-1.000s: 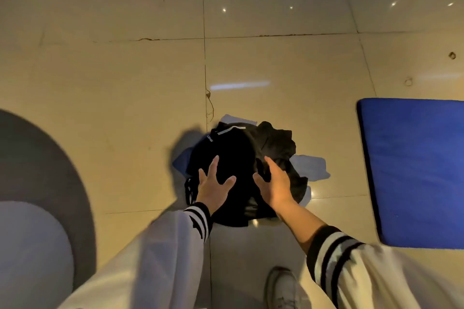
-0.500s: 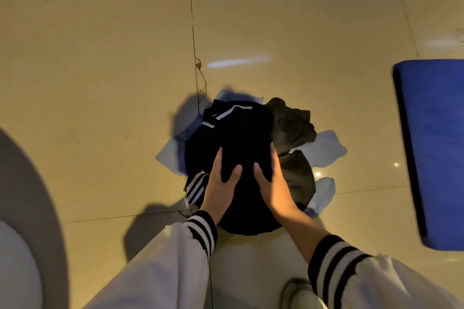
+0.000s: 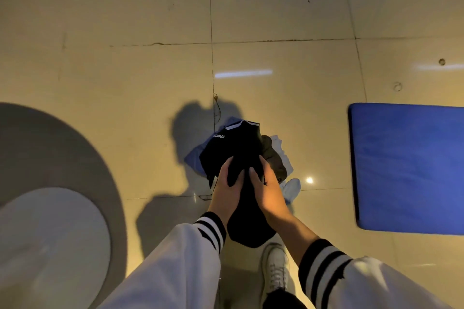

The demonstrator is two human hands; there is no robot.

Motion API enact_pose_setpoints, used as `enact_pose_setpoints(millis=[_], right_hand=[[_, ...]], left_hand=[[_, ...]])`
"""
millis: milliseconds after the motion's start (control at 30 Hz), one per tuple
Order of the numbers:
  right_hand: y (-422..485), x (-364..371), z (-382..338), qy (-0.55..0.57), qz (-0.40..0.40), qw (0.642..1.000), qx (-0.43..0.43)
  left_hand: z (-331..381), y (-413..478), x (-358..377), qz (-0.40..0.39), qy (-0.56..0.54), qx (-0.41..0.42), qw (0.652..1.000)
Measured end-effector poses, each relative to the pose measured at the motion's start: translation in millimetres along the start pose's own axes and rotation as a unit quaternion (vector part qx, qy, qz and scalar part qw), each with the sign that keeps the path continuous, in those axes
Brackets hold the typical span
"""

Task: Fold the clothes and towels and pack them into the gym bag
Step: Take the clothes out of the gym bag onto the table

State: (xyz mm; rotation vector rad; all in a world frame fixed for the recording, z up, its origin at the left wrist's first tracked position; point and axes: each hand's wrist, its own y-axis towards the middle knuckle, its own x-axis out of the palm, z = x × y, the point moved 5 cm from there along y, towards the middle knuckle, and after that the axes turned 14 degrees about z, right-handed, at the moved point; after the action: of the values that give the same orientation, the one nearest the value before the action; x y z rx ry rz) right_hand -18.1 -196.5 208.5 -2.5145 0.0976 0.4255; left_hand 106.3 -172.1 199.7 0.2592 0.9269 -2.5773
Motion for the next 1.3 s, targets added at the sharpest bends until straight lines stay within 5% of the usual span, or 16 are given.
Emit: enact_pose_setpoints(millis=[167, 400, 533, 667, 1067, 1300], right_hand=[[-82, -34, -121, 0.023, 0.034, 0.999, 0.001], [-192, -66, -279, -0.006, -0.015, 0.993, -0.120], [-261, -63, -352, 0.046, -0.095, 0.981, -0.163], [-332, -44, -395, 0.056, -0.160, 0.964, -0.207], [-513, 111, -425, 0.013, -0.309, 0.905, -0.292], [-610, 228, -390, -0.028, -0.402, 0.880, -0.252]], left_hand=[[112, -77, -54, 0.002, -0.004, 0.018, 1.000], [246, -178, -144, 0.084, 0.011, 0.061, 0.994], [289, -230, -213, 0.221, 0.028, 0.158, 0.962], [315, -295, -275, 0.226, -0.041, 0.133, 0.964], [288, -419, -485, 0.373, -0.086, 0.149, 0.912], [185, -440, -615, 0.459, -0.080, 0.051, 0.883]])
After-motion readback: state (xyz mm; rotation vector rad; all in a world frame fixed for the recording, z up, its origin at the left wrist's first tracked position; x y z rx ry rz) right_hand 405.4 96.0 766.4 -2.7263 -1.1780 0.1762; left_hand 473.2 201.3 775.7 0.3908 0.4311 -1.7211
